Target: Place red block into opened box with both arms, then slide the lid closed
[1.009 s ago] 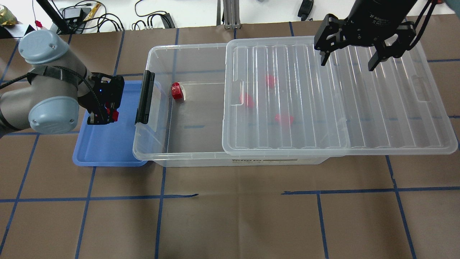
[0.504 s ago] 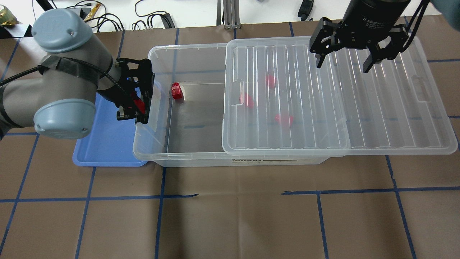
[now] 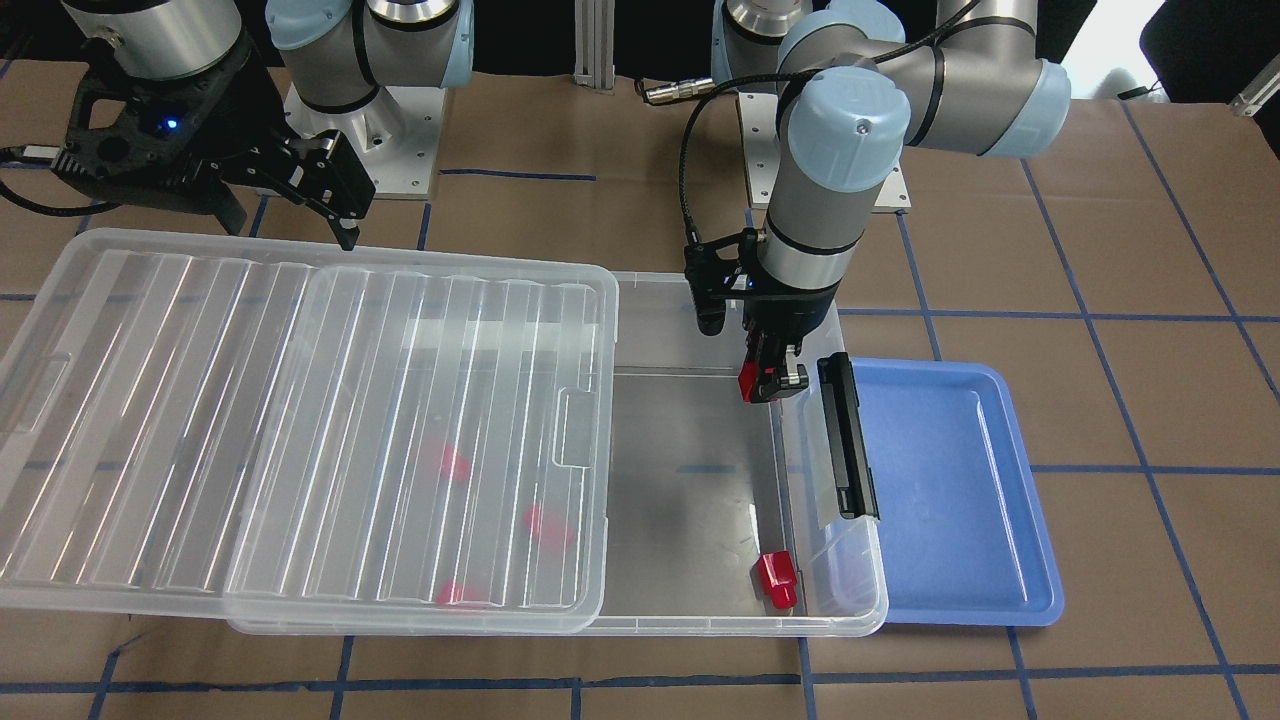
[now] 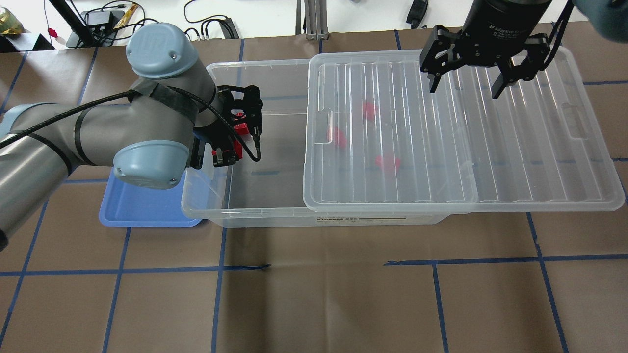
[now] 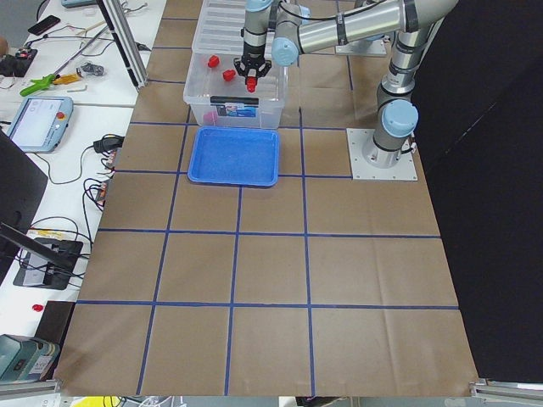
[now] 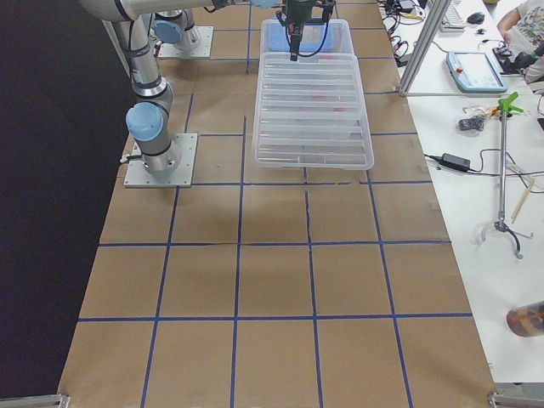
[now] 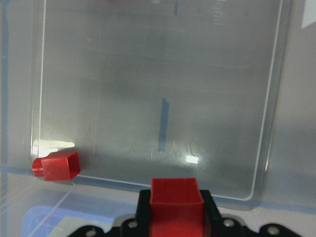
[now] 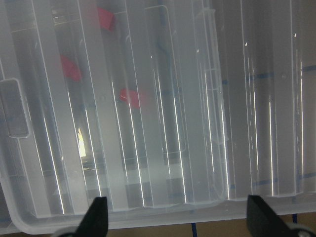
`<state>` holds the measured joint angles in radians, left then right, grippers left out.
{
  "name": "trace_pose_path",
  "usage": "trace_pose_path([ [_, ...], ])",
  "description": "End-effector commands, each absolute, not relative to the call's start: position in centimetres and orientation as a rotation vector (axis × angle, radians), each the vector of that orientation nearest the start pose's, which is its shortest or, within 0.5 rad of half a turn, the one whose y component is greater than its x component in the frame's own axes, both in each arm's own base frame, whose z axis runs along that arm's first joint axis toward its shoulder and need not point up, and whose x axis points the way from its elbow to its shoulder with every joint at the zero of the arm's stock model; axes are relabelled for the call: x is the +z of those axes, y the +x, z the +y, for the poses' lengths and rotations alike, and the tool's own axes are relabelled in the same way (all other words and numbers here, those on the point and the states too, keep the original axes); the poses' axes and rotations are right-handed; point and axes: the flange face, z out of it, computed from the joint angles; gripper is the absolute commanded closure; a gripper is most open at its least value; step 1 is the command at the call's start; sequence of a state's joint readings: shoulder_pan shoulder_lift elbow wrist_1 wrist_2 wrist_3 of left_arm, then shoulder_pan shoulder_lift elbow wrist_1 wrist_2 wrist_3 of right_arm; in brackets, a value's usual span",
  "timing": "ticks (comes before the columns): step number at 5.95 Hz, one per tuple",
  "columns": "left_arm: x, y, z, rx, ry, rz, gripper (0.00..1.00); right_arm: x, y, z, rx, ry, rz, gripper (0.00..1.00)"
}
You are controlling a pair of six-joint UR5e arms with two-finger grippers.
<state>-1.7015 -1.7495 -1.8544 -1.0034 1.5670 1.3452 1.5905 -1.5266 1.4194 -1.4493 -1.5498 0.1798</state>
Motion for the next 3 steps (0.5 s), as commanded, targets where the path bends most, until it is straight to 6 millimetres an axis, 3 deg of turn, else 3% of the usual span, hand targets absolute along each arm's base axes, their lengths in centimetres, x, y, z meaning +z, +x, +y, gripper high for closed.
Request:
trace_pose_path([
  [1,23.6,-22.0,-54.1,-0.182,2.116,2.3,0.95,52.7,14.4,-50.5,0.029,0.252,3.116,0.0],
  [2,20.6,-22.4,-54.7,-0.167,2.132,2.299,0.95,52.6,14.4,-50.5,0.031,0.252,3.118,0.0],
  [3,18.8,-22.6,-55.0,-0.152,2.137,2.302,0.94,52.6,14.4,-50.5,0.031,0.252,3.118,0.0],
])
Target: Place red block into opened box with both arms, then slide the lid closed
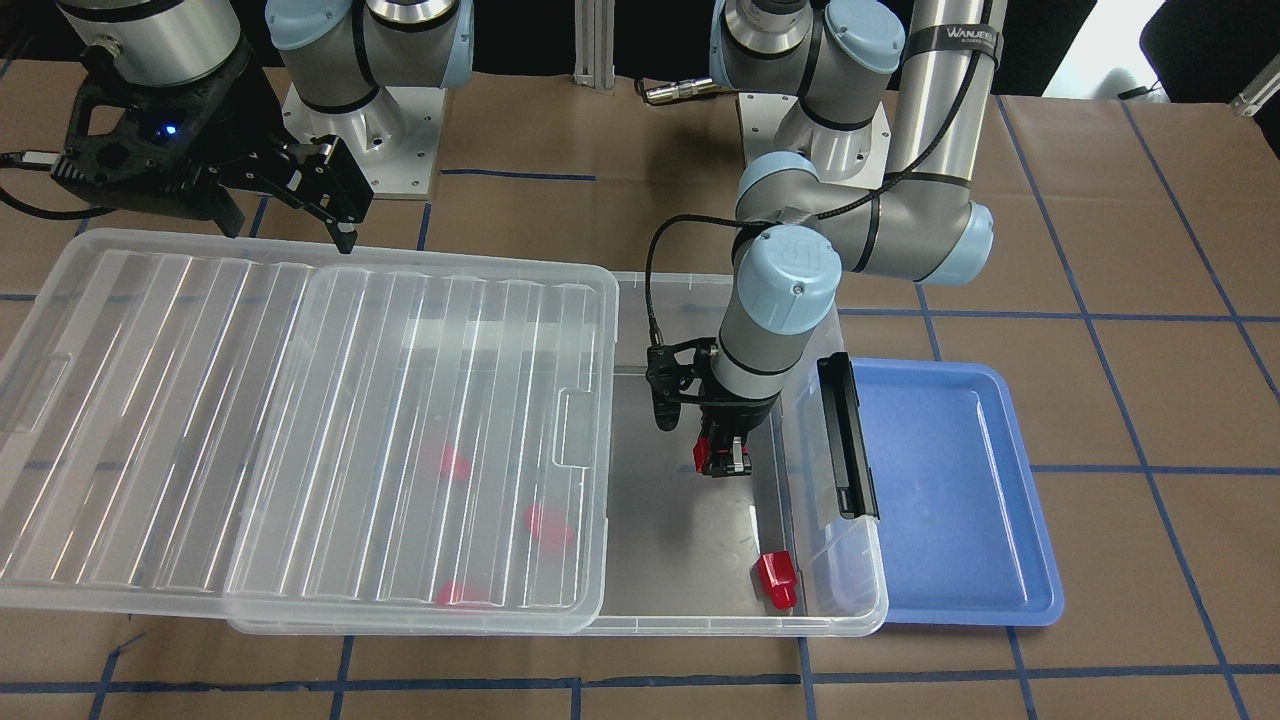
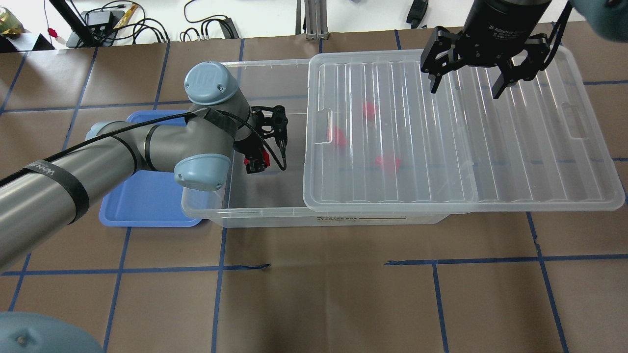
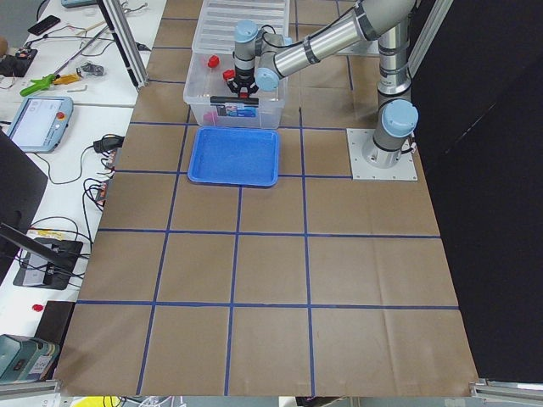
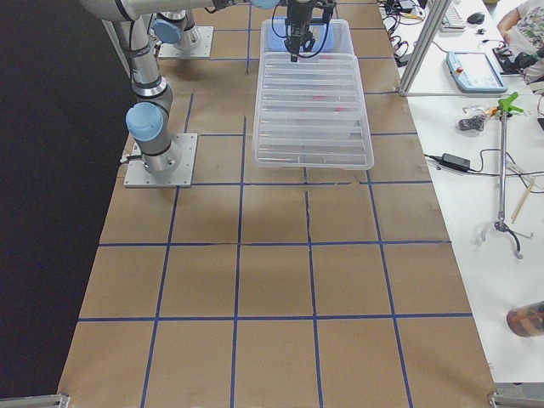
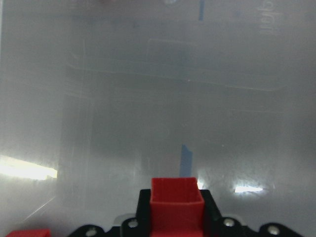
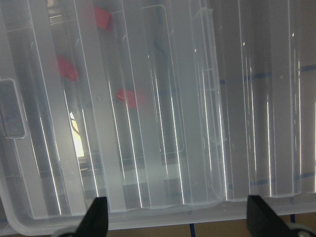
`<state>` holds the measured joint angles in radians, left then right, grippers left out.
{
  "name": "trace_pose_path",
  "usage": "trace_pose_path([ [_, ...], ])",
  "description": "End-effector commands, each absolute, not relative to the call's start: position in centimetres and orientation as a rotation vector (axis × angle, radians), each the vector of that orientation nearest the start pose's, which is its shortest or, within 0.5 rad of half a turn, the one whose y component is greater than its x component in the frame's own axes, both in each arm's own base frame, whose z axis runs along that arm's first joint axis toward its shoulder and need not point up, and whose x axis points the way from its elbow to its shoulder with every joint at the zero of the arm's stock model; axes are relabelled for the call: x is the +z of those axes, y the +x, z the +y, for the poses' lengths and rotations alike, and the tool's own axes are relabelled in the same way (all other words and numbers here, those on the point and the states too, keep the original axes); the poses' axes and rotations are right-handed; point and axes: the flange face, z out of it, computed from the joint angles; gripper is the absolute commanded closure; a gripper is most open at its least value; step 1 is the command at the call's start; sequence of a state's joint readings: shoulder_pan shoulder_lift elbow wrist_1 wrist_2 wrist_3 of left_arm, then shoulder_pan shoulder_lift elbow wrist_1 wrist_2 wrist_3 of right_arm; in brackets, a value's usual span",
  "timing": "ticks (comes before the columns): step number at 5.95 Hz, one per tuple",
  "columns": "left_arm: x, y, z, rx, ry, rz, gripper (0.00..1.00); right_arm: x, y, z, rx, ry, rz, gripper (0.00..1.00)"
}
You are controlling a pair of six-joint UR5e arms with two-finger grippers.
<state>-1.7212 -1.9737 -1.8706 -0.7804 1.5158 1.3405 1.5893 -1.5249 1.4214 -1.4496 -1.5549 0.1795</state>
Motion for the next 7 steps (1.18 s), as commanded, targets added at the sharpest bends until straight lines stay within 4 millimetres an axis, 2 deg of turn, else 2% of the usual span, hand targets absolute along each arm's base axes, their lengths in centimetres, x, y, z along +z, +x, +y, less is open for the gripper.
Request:
trace_pose_path([
  [1,18.7,-22.6,-55.2,-0.163,2.133,2.298,0.79,52.7,14.4,-50.5,0.027,0.254,3.114,0.0],
  [2,18.9,-22.6,-55.1,-0.15,2.122,2.318,0.03,52.7,14.5,-50.4,0.032,0.256,3.111,0.0],
  [3,20.9,-22.6,-54.9,-0.125,2.118,2.336,0.03,52.8,14.4,-50.4,0.027,0.259,3.112,0.0],
  [4,24.3,-22.5,-54.6,-0.119,2.112,2.345,0.03,52.8,14.4,-50.3,0.028,0.265,3.106,0.0],
  [6,35.6,-21.5,-52.6,-0.054,2.051,2.432,0.03,52.7,14.5,-50.4,0.028,0.272,3.104,0.0],
  [7,39.6,-21.1,-51.8,-0.036,1.889,2.569,0.03,52.7,14.5,-50.5,0.028,0.273,3.105,0.0],
])
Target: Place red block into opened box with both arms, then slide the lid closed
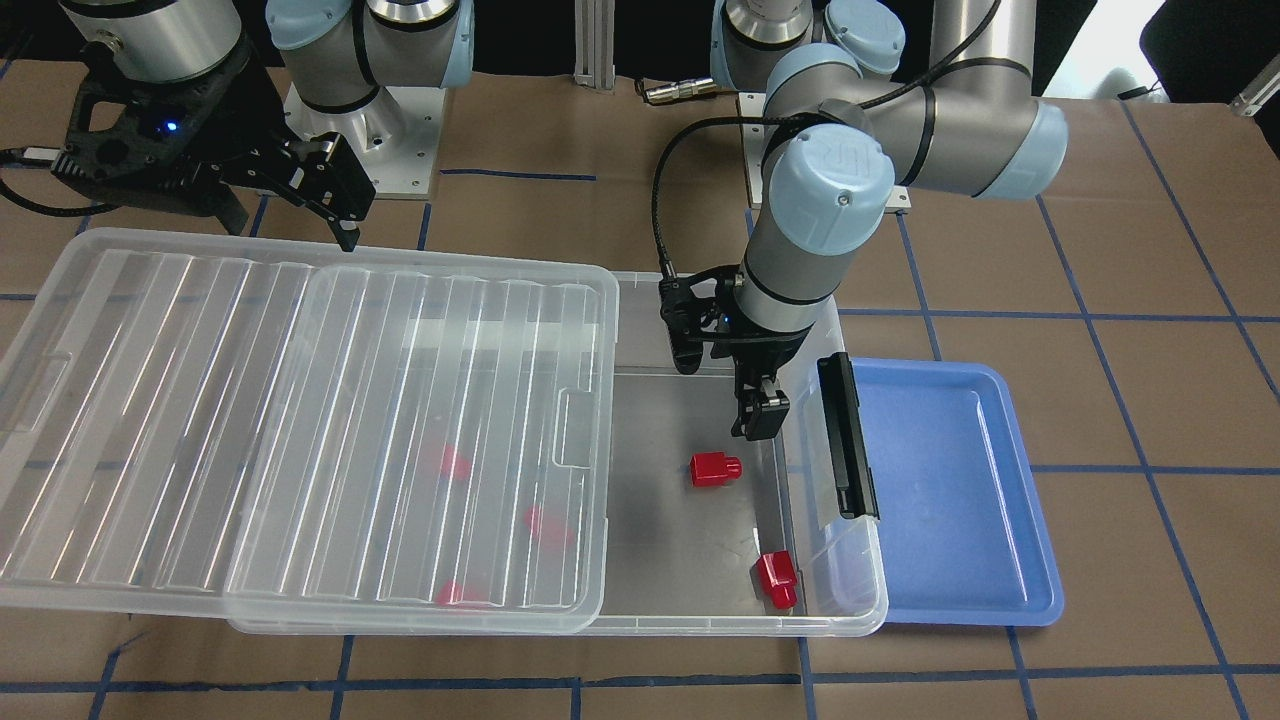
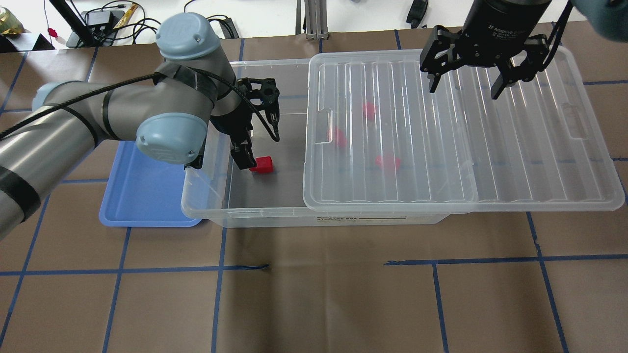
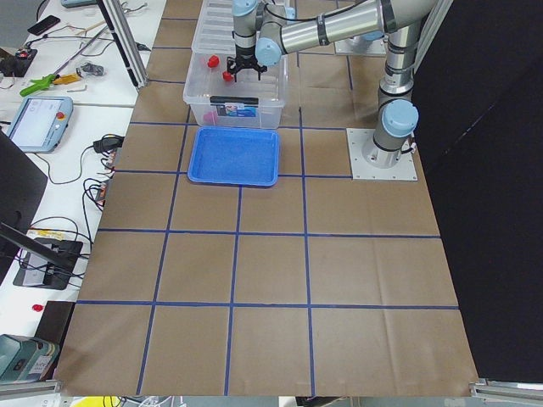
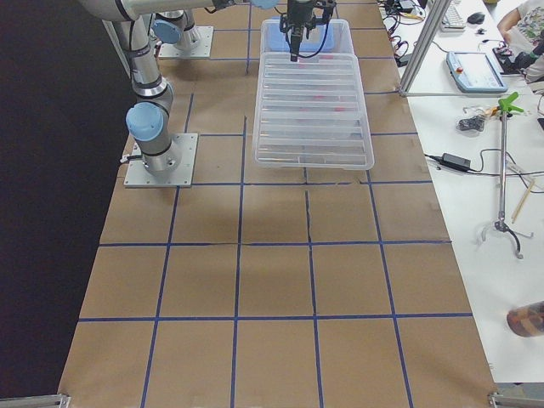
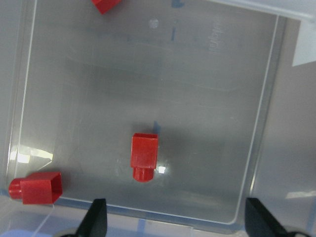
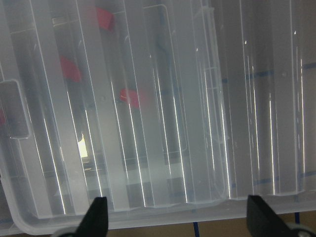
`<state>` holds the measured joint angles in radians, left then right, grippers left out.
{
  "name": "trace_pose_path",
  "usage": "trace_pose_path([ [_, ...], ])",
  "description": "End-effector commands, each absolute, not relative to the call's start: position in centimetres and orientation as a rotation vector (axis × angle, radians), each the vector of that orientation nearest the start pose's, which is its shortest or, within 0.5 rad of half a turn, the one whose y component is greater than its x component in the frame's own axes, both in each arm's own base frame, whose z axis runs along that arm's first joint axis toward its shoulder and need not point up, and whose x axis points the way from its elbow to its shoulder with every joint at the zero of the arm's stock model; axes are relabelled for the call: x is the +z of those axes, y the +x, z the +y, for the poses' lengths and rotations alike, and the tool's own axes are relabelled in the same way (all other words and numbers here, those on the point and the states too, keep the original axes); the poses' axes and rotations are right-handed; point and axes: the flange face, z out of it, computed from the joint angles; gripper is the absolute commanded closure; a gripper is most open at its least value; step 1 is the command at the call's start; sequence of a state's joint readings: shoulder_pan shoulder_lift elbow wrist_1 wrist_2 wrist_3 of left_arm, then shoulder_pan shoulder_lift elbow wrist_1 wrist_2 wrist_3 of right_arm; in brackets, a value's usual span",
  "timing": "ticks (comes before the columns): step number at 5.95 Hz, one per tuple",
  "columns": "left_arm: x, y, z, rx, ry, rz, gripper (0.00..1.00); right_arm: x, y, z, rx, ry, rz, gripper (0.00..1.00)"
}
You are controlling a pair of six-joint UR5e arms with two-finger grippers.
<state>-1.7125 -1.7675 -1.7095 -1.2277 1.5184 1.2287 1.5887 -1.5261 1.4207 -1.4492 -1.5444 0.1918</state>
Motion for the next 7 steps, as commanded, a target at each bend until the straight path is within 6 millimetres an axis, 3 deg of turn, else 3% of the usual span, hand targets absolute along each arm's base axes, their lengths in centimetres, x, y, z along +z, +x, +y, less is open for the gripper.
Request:
trace_pose_path([
  [1,43.7,-20.7,-51.7,-0.044,1.693,2.695,0.03,52.7,14.4,-50.5,0.028,0.266,3.107,0.0],
  [2,48.3,-20.6,-51.2,-0.133,1.36,2.849,0.02,52.7,13.2,-50.9,0.026,0.285,3.116,0.0],
  [3,50.1,-20.0,-50.0,-0.173,1.205,2.903,0.02,52.8,10.7,-51.4,0.02,0.293,3.118,0.0],
  [4,51.4,-17.8,-49.2,-0.179,0.823,2.946,0.02,52.6,4.9,-52.3,0.02,0.248,3.12,0.0],
  [5,52.5,-16.3,-48.6,-0.214,0.551,3.001,0.02,52.2,-1.5,-52.6,0.027,0.197,3.12,0.0],
  [7,53.3,-14.7,-46.6,-0.164,-0.023,3.085,0.02,50.2,-13.6,-53.5,0.006,0.097,3.192,0.0],
])
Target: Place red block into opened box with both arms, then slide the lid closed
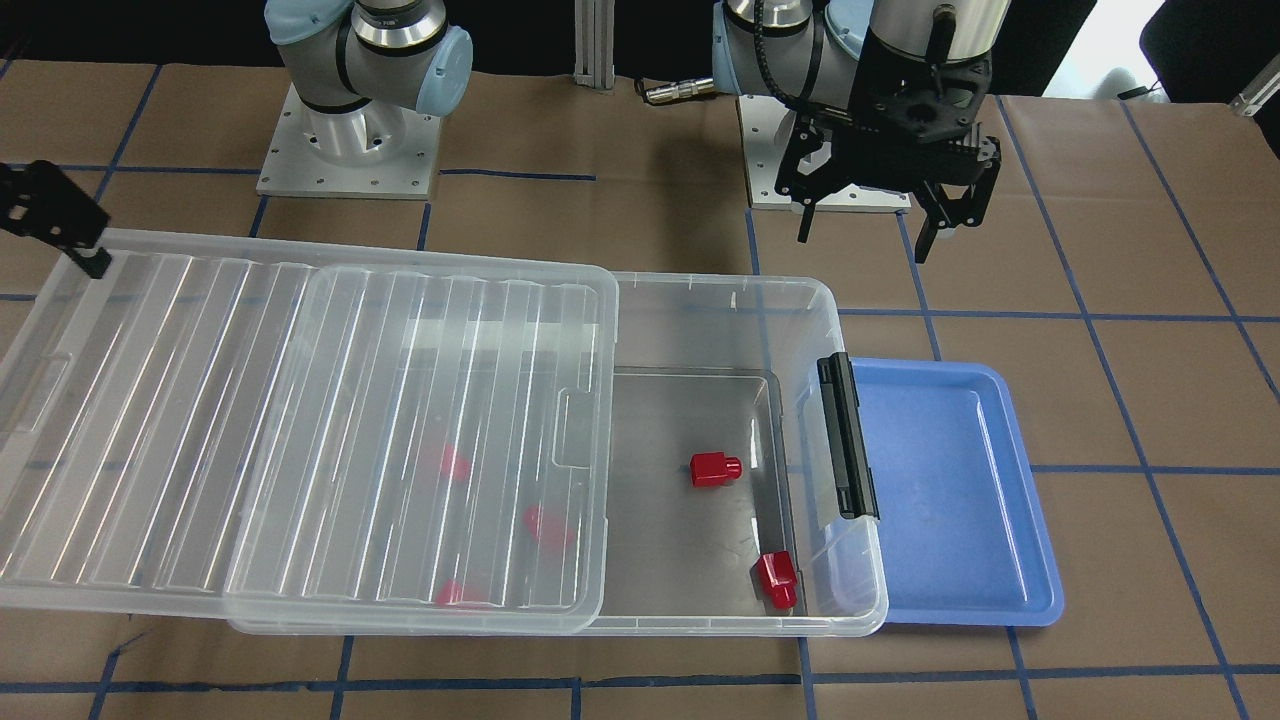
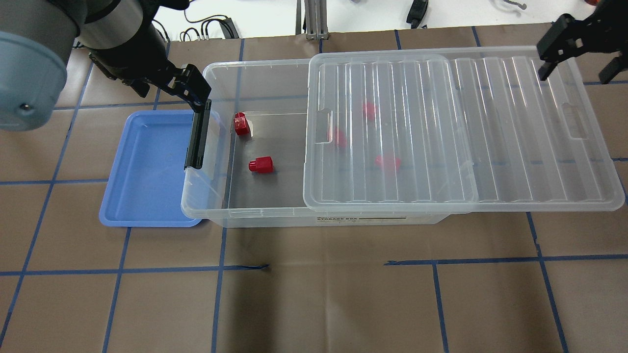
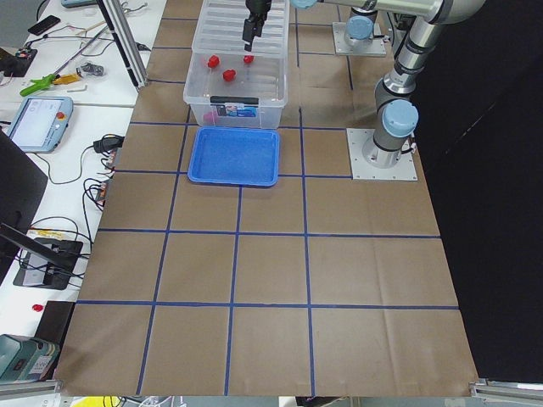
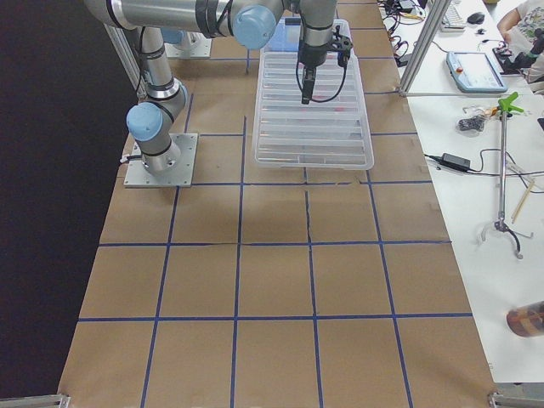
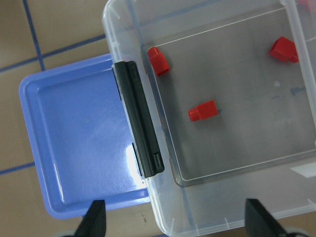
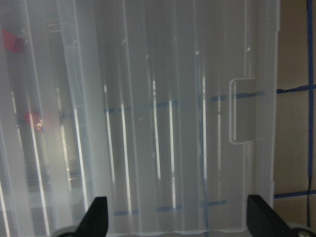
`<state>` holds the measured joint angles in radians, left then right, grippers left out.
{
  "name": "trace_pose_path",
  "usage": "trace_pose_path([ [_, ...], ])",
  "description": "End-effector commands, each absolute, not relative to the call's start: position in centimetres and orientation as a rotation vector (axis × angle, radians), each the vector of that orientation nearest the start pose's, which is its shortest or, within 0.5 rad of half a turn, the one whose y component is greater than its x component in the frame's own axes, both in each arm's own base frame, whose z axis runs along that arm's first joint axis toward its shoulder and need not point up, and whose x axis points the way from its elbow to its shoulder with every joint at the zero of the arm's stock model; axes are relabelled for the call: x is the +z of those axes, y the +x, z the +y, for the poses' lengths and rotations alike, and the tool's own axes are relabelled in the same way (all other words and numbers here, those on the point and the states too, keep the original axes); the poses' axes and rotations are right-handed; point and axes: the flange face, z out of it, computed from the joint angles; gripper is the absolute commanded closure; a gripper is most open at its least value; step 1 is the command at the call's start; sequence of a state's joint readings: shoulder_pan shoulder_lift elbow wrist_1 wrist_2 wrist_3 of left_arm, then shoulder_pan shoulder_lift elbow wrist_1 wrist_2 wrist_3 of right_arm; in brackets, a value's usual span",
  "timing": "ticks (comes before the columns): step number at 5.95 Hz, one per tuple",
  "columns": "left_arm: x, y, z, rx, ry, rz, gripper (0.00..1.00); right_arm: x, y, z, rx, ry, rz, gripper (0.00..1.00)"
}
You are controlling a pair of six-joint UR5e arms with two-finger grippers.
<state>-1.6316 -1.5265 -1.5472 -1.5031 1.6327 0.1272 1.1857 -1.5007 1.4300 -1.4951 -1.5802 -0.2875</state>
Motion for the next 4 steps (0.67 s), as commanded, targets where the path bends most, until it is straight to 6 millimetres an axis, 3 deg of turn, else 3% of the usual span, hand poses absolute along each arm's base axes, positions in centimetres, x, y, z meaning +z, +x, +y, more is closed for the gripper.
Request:
trace_pose_path([
  [1,53.8,-14.3,-45.8,-0.067,-0.058,3.087,0.02,47.9,-19.3,-54.3,-0.001,0.066,3.208,0.0],
  [2,53.4,-14.3,-45.9,-0.058,-0.056,3.096,0.02,45.2,-24.0,-54.4,0.031,0.074,3.196,0.0],
  [3,53.4,-14.5,-45.9,-0.054,-0.034,3.127,0.02,42.6,-26.8,-55.1,0.048,0.115,3.191,0.0],
  [4,53.3,-14.6,-45.8,-0.049,0.021,3.13,0.02,40.0,-27.8,-55.7,0.094,0.132,3.201,0.0],
])
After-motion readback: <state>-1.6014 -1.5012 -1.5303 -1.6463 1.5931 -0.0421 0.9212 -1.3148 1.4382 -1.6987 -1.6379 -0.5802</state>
